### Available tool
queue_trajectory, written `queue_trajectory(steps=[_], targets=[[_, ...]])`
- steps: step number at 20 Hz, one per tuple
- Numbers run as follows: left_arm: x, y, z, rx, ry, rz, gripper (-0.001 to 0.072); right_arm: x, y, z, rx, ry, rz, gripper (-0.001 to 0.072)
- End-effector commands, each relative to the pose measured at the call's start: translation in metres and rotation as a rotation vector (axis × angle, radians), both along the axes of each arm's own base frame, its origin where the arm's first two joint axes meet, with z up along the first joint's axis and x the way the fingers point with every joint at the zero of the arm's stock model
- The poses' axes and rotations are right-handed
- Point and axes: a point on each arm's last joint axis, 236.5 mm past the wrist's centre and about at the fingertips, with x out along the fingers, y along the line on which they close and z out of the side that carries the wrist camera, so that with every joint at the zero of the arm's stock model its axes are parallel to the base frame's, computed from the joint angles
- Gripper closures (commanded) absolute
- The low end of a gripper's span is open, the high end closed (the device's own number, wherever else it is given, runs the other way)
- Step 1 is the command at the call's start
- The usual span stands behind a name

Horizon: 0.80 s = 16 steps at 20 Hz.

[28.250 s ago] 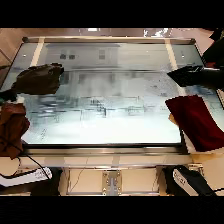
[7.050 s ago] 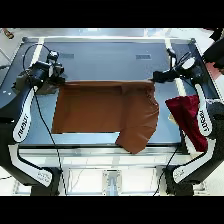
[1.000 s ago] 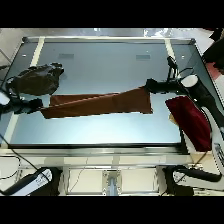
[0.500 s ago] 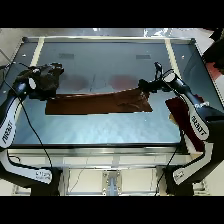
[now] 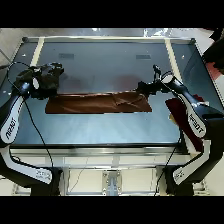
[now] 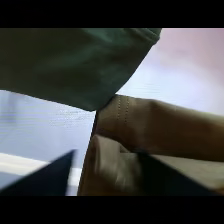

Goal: Fold the shirts.

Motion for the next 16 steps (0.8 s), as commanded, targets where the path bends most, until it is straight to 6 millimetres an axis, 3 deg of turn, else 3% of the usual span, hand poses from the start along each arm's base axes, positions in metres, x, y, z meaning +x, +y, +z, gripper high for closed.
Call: queue_trajectory(steps=[1, 4, 7, 9, 12, 15, 16], targets=[[0.006, -0.002, 0.026, -0.006, -0.062, 0.016, 0.0111, -0.012, 0.003, 0.027, 0.02, 0.02, 0.061, 0.0376], [0.009, -0.006, 0.074, -0.012, -0.161, 0.018, 0.0112, -0.024, -0.025, 0.079, -0.05, -0.002, 0.135, 0.0378], [0.011, -0.022, 0.116, -0.035, -0.254, 0.001, 0.0111, -0.045, -0.085, 0.104, -0.238, 0.007, 0.138, 0.0377], [0.012, -0.044, 0.122, -0.03, -0.264, -0.06, 0.0111, -0.062, -0.113, 0.1, -0.251, 0.098, 0.082, 0.0319], [0.016, -0.095, 0.117, -0.038, -0.258, -0.165, 0.0111, -0.071, -0.135, 0.074, -0.137, 0.199, -0.011, 0.0207], [0.027, -0.145, 0.118, -0.008, -0.31, -0.291, 0.0111, -0.073, -0.129, 0.049, 0.105, 0.306, -0.059, 0.0194], [0.031, -0.16, 0.12, -0.014, -0.334, -0.318, 0.0111, -0.07, -0.12, 0.044, 0.208, 0.32, -0.052, 0.0148]])
